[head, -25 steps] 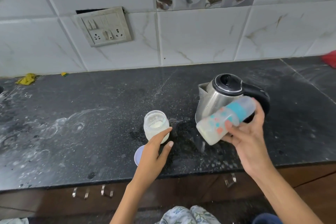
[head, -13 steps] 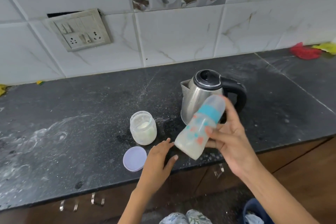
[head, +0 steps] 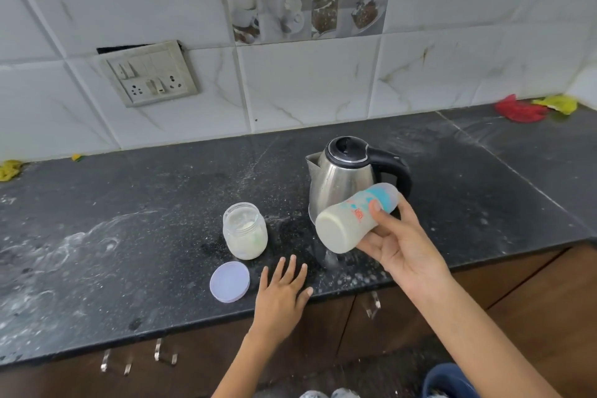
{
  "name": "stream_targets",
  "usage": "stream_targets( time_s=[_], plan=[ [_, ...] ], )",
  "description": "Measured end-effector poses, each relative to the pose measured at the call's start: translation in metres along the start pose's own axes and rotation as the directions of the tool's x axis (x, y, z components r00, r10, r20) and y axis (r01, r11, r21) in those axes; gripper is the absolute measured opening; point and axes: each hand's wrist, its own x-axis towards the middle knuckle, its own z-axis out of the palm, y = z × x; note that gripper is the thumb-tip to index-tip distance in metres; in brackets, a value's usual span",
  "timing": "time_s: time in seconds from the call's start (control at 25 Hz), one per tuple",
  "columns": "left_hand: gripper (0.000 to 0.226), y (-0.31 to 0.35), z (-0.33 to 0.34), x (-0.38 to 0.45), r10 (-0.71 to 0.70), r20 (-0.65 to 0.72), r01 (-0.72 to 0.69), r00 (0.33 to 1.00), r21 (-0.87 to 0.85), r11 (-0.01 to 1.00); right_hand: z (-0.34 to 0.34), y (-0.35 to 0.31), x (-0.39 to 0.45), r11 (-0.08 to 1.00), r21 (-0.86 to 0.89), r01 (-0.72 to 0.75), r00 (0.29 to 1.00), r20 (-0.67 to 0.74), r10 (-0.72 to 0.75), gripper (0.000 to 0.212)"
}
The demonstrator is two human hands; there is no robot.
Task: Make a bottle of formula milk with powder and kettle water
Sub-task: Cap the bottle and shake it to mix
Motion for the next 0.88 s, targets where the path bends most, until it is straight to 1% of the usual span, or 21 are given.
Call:
stream_targets(
  time_s=[0.08, 0.12, 0.16, 0.24, 0.28, 0.32, 0.4, 0.44, 0.48, 0.56, 0.6, 0.64, 0.72, 0.76, 0.8, 0.84, 0.88],
  plan=[
    [0.056, 0.007, 0.001, 0.004, -0.020, 0.023, 0.019, 1.000, 0.029, 0.999, 0.000, 0.001, -0.008, 0.998, -0.059, 0.019, 1.000, -0.018, -0.020, 0.074],
    [0.057, 0.011, 0.003, 0.005, -0.035, 0.032, 0.033, 0.999, 0.053, 0.998, -0.001, -0.002, -0.011, 0.993, -0.091, 0.071, 0.997, -0.023, -0.074, 0.074],
    [0.057, 0.015, 0.005, 0.005, -0.052, 0.046, 0.049, 0.998, 0.068, 0.997, -0.001, -0.006, -0.013, 0.981, -0.122, 0.152, 0.987, -0.035, -0.158, 0.074],
    [0.057, 0.020, 0.011, 0.004, -0.087, 0.068, 0.084, 0.994, 0.056, 0.995, 0.001, -0.008, -0.014, 0.937, -0.141, 0.320, 0.938, -0.090, -0.334, 0.076],
    [0.057, 0.022, 0.013, 0.003, -0.101, 0.065, 0.098, 0.993, 0.044, 0.994, 0.000, -0.003, -0.016, 0.922, -0.139, 0.361, 0.920, -0.109, -0.377, 0.076],
    [0.056, 0.023, 0.016, 0.002, -0.112, 0.055, 0.110, 0.992, 0.033, 0.993, 0.001, 0.004, -0.019, 0.923, -0.150, 0.353, 0.924, -0.097, -0.370, 0.076],
    [0.055, 0.023, 0.020, 0.001, -0.121, 0.024, 0.120, 0.992, 0.024, 0.992, 0.000, 0.018, -0.027, 0.935, -0.245, 0.256, 0.966, 0.026, -0.258, 0.076],
    [0.054, 0.022, 0.022, 0.000, -0.122, 0.011, 0.122, 0.992, 0.023, 0.992, -0.001, 0.019, -0.032, 0.932, -0.283, 0.228, 0.974, 0.072, -0.217, 0.075],
    [0.054, 0.021, 0.024, -0.001, -0.126, -0.003, 0.126, 0.992, 0.020, 0.992, -0.004, 0.018, -0.033, 0.930, -0.280, 0.239, 0.971, 0.083, -0.224, 0.074],
    [0.055, 0.019, 0.027, -0.001, -0.133, -0.027, 0.133, 0.991, 0.014, 0.991, -0.011, 0.009, -0.031, 0.943, -0.125, 0.309, 0.950, -0.002, -0.311, 0.071],
    [0.056, 0.020, 0.028, -0.001, -0.135, -0.031, 0.135, 0.990, 0.005, 0.991, -0.014, 0.005, -0.031, 0.946, -0.086, 0.313, 0.948, -0.023, -0.316, 0.070],
    [0.056, 0.022, 0.030, 0.000, -0.136, -0.029, 0.136, 0.990, -0.004, 0.991, -0.015, 0.005, -0.033, 0.950, -0.128, 0.284, 0.958, -0.006, -0.287, 0.071],
    [0.056, 0.022, 0.031, -0.002, -0.142, -0.021, 0.142, 0.990, -0.004, 0.990, -0.018, 0.014, -0.039, 0.928, -0.324, 0.186, 0.981, 0.112, -0.157, 0.075],
    [0.056, 0.021, 0.031, -0.002, -0.147, -0.020, 0.147, 0.989, 0.000, 0.989, -0.018, 0.017, -0.042, 0.917, -0.359, 0.176, 0.980, 0.150, -0.130, 0.077],
    [0.056, 0.019, 0.031, -0.001, -0.149, -0.017, 0.149, 0.989, 0.001, 0.989, -0.021, 0.019, -0.040, 0.922, -0.328, 0.205, 0.975, 0.151, -0.163, 0.076],
    [0.056, 0.019, 0.031, 0.001, -0.150, -0.010, 0.150, 0.989, -0.003, 0.989, -0.023, 0.017, -0.035, 0.939, -0.242, 0.244, 0.969, 0.095, -0.227, 0.072],
    [0.057, 0.020, 0.030, 0.003, -0.150, 0.002, 0.150, 0.989, -0.010, 0.989, -0.024, 0.014, -0.031, 0.954, -0.156, 0.257, 0.966, 0.027, -0.256, 0.069]
  ],
)
